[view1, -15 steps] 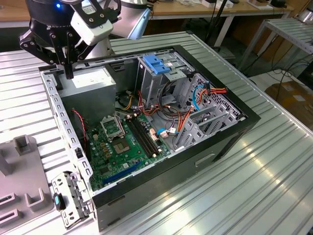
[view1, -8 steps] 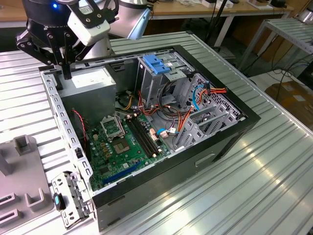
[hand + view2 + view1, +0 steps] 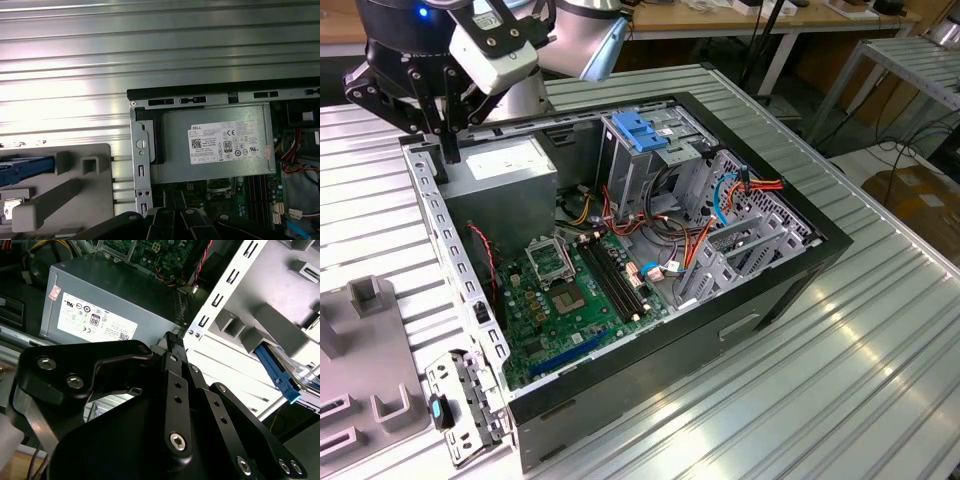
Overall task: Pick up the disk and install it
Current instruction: 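Reach for the disk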
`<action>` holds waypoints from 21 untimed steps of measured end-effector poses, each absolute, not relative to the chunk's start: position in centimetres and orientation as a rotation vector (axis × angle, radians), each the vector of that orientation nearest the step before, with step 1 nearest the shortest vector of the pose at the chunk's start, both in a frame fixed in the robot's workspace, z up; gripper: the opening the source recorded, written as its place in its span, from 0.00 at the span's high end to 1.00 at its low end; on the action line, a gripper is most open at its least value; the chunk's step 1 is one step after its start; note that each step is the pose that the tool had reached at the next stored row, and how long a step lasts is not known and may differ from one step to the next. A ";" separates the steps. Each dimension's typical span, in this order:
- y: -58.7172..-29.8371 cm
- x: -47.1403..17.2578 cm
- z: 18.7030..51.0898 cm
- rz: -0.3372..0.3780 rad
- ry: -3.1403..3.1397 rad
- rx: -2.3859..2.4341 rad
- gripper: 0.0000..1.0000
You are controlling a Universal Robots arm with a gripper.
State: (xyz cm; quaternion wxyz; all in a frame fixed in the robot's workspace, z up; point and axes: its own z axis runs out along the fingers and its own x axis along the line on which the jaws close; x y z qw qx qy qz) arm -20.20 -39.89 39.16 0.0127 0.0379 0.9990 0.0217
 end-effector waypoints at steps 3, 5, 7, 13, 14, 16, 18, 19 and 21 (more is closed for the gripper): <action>-39.9 -20.4 39.2 0.068 3.113 0.118 0.89; -39.9 -20.5 39.2 0.068 3.113 0.118 0.89; -39.9 -20.6 39.2 0.068 3.113 0.118 0.89; -39.9 -21.0 39.2 0.068 3.113 0.118 0.89; -39.9 -21.1 39.2 0.068 3.113 0.118 0.89; -39.9 -21.2 39.2 0.068 3.113 0.118 0.89; -39.9 -21.3 39.2 0.068 3.113 0.118 0.89; -39.9 -21.4 39.2 0.068 3.113 0.118 0.89; -39.9 -21.6 39.2 0.068 3.113 0.118 0.89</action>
